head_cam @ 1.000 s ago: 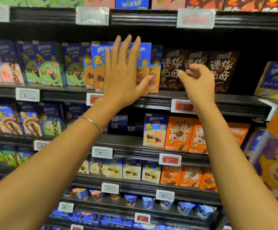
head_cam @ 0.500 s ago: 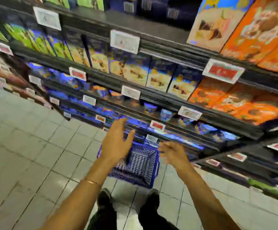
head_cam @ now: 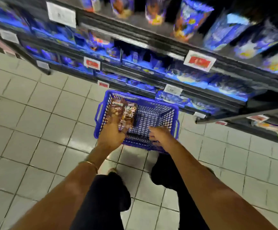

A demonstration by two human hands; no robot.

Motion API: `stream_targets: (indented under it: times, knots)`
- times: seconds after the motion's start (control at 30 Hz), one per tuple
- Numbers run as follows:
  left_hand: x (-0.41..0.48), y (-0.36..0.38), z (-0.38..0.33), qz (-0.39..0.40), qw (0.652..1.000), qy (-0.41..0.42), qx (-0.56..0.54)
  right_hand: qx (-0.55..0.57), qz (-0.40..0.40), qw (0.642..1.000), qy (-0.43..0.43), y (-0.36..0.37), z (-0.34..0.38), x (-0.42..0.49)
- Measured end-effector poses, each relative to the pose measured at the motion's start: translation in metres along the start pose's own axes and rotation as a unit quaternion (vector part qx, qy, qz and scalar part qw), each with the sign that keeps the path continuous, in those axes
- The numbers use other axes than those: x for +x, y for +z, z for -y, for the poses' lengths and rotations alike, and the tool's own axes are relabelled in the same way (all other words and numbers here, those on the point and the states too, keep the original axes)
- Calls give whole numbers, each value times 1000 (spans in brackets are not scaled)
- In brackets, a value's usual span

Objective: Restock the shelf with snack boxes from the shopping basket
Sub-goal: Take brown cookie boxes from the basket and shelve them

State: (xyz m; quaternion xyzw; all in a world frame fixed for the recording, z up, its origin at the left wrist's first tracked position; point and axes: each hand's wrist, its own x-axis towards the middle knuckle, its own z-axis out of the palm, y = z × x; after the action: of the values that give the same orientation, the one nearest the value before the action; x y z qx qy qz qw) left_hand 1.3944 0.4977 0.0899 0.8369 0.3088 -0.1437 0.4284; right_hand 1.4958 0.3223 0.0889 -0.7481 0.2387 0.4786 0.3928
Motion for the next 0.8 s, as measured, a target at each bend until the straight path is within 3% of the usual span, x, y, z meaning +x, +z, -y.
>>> stream_targets:
  times: [0.17,0.4,0.57,0.8]
  knots:
    - [97,80,100,-13,998,-9,-65,-22,27,999,-21,61,-25,167]
    - [202,133,170,-81,992,35,-94,1,-27,993,-115,132,-40,327]
    - [247,142,192,-102,983,59,-141,22,-81,976,-201,150,-57,373]
    - [251,134,179,-71,967,81,-233,85,-86,972,-203,122,-54,344]
